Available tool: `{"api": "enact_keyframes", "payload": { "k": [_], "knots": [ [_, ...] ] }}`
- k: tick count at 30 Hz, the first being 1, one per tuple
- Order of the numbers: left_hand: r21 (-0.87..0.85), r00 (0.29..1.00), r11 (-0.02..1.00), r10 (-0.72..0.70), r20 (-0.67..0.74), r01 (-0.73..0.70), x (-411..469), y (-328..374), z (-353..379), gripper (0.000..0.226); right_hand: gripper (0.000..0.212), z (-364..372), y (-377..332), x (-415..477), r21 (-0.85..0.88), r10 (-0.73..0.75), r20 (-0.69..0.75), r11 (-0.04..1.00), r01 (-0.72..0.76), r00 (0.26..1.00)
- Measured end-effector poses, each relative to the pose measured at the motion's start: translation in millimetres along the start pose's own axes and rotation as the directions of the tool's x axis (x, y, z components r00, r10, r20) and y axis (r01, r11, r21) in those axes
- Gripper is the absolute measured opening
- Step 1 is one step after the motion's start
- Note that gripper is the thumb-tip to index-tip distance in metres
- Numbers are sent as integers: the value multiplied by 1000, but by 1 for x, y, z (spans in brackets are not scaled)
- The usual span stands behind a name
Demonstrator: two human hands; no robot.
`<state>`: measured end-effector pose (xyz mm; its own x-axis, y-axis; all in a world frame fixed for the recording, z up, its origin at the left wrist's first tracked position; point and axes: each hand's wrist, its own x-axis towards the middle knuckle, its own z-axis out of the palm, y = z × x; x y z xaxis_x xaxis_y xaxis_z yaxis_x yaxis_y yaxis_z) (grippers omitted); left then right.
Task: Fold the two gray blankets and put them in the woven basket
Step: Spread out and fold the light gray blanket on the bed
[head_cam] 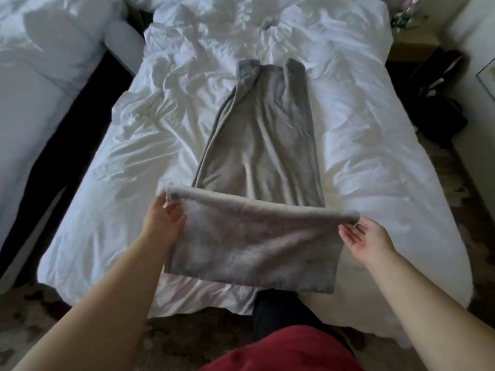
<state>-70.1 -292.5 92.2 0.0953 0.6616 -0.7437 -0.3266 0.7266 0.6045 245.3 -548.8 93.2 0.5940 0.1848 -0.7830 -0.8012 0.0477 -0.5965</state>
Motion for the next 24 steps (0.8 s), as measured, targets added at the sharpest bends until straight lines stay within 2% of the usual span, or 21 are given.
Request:
{"api": "enact_keyframes", "payload": {
  "k": [5, 8, 11, 12, 14, 17, 18, 19, 21, 23, 24],
  "knots": [
    [190, 981, 969, -135, -140, 160, 48, -29, 7, 19, 18, 26, 15, 52, -301, 217, -60, 927, -225, 974],
    [169, 967, 963, -176, -186, 208, 58, -47, 1, 9, 27, 25, 34, 67, -377, 283, -111, 875, -304, 953],
    [142, 961, 971, -158, -227, 194, 59, -56, -10, 37, 15, 21, 45, 71, -394, 271, -145, 866, -307, 952],
    [138, 958, 974, -143, -248, 182, 59, -58, -13, 38, 9, 18, 47, 72, -399, 266, -165, 863, -311, 950],
    [165, 938, 972, -105, -330, 167, 57, -63, -25, 35, 13, 9, 54, 72, -419, 243, -204, 854, -309, 948],
    [311, 871, 935, 5, -492, 171, 54, -76, -52, 40, 4, -12, 69, 67, -446, 197, -292, 838, -315, 936],
    [352, 846, 917, 29, -533, 190, 52, -82, -62, 43, 11, -21, 77, 65, -467, 175, -326, 824, -319, 929],
    [352, 822, 906, 7, -570, 236, 49, -87, -71, 46, 21, -29, 85, 62, -478, 163, -371, 811, -338, 914],
    [263, 785, 888, -156, -599, 377, 42, -98, -85, 58, 37, -45, 102, 53, -454, 190, -439, 797, -399, 878],
    [123, 794, 883, -336, -506, 452, 38, -106, -91, 65, 46, -58, 118, 44, -365, 312, -441, 795, -485, 842],
    [20, 816, 896, -393, -423, 443, 39, -109, -92, 63, 55, -62, 125, 43, -293, 383, -417, 801, -522, 824]
  ]
}}
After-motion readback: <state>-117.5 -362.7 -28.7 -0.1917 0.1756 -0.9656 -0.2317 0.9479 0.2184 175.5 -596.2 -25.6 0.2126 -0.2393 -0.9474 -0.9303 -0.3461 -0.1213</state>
